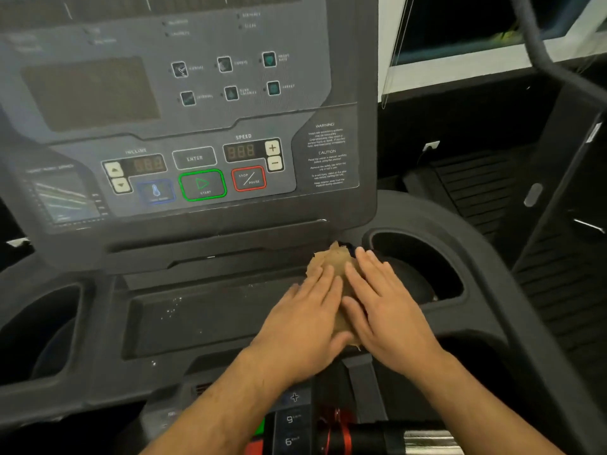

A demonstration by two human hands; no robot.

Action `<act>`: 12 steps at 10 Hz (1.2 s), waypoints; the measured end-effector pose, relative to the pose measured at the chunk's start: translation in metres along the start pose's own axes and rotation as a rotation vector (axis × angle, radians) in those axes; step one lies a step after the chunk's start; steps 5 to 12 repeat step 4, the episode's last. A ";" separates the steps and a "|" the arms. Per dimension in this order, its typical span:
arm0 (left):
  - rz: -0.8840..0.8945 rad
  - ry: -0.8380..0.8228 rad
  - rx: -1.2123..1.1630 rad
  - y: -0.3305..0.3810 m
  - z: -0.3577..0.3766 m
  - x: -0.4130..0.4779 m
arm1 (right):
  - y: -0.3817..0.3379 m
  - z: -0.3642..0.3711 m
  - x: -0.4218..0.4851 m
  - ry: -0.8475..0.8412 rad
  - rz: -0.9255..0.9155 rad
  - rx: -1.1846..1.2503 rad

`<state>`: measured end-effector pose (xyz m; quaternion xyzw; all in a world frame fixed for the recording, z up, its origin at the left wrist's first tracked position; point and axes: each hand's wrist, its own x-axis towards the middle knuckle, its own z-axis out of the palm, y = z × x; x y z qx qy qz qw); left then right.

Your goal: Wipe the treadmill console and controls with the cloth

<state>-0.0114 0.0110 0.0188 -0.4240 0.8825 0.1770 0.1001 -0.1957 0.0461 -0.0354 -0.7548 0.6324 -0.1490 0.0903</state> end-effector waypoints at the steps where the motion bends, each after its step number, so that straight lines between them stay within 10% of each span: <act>1: -0.019 -0.070 -0.062 -0.003 0.013 0.001 | 0.004 0.006 -0.002 -0.142 0.015 -0.047; 12: 0.020 -0.001 -0.116 -0.011 0.008 -0.003 | -0.005 -0.006 0.003 -0.222 0.064 -0.022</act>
